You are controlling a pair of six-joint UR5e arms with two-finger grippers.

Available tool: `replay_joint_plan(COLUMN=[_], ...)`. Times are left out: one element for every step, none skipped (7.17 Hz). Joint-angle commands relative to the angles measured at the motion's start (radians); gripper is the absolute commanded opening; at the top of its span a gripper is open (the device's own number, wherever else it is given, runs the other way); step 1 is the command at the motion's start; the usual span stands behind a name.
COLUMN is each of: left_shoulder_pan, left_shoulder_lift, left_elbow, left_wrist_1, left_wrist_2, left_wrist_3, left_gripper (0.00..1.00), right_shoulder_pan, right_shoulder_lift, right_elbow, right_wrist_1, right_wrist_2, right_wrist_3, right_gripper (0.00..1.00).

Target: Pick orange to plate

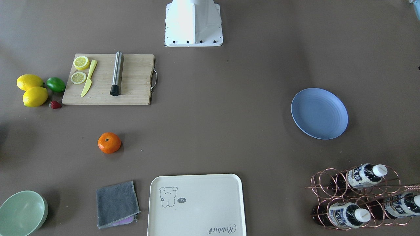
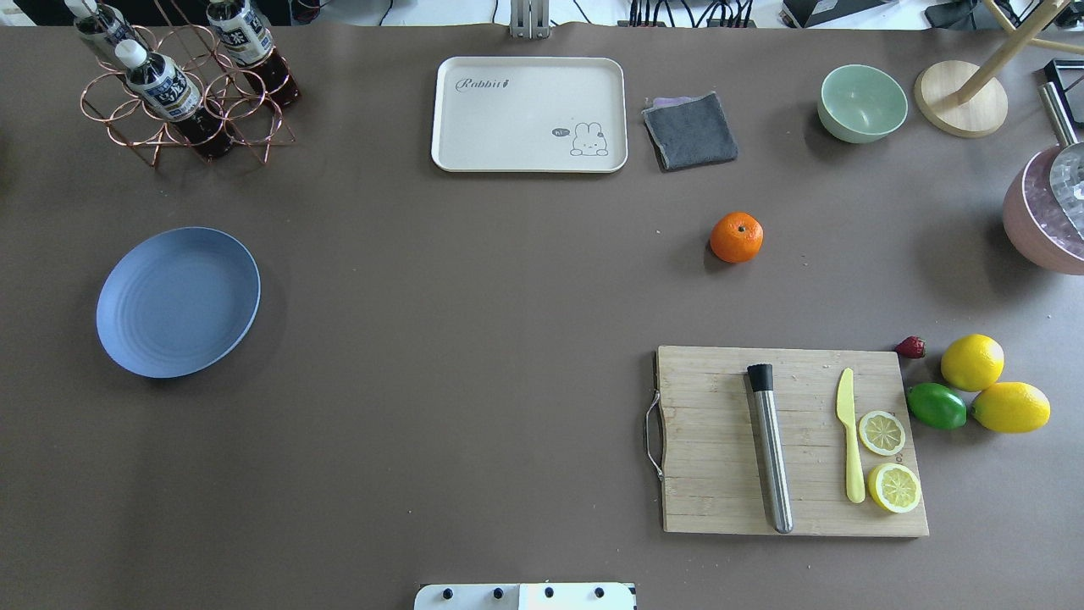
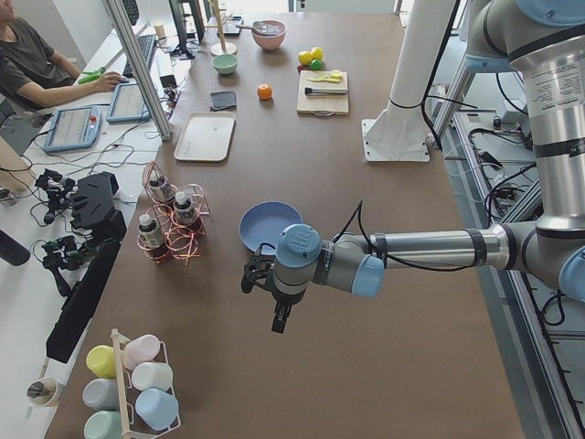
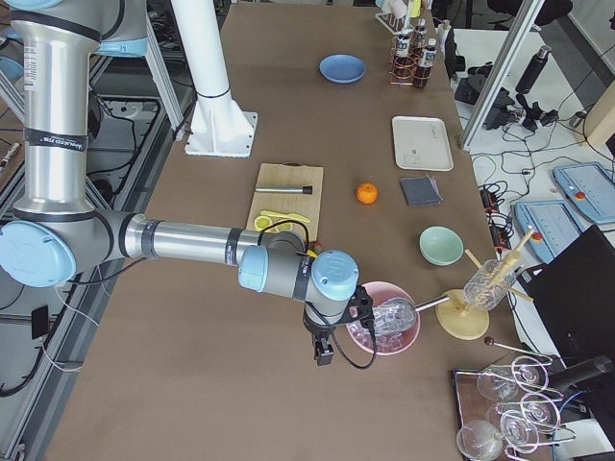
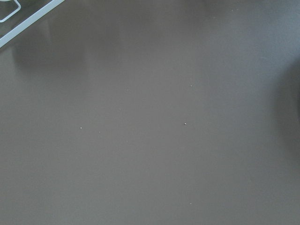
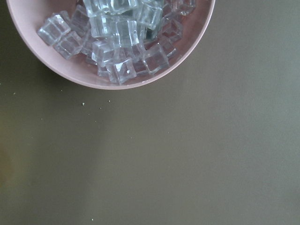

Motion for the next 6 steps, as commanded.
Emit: replay_joint_plan(left_shoulder_pan=[0.005,0.005,0.006,0.016,0.034,0.034], left_shoulder_lift=[0.003,0.003,-0.005,-0.006,-0.003,-0.003], left_elbow=[-0.011,-0.009,-0.012,-0.008,-0.011,-0.008], left_wrist_1=[-0.001,0.0,0.0,0.0,-0.004,-0.004], left_wrist_2=[0.0,0.0,0.0,0.004,0.004,0.006], left_wrist_3=[-0.007,-0.009,-0.009,-0.004,-0.006,-0.007], left_gripper=[0.98,0.98,0.98,0.98,0.98,0.98], right_shoulder_pan=[0.0,0.0,0.0,0.0,0.0,0.0], right_shoulder_lift=[-0.001,-0.001,-0.001,-0.001,-0.001,0.008], right_elbow=[0.001,0.003,0.004,-0.003,-0.002,-0.002], right_wrist_1=[0.0,0.0,0.002,0.002,0.0,-0.002], right_wrist_2=[0.001,0.0,0.001,0.0,0.007,0.007], right_wrist_3=[-0.002,-0.002,-0.002,-0.001,0.01,0.013], right_gripper=[1.0,1.0,1.0,1.0,1.0,1.0])
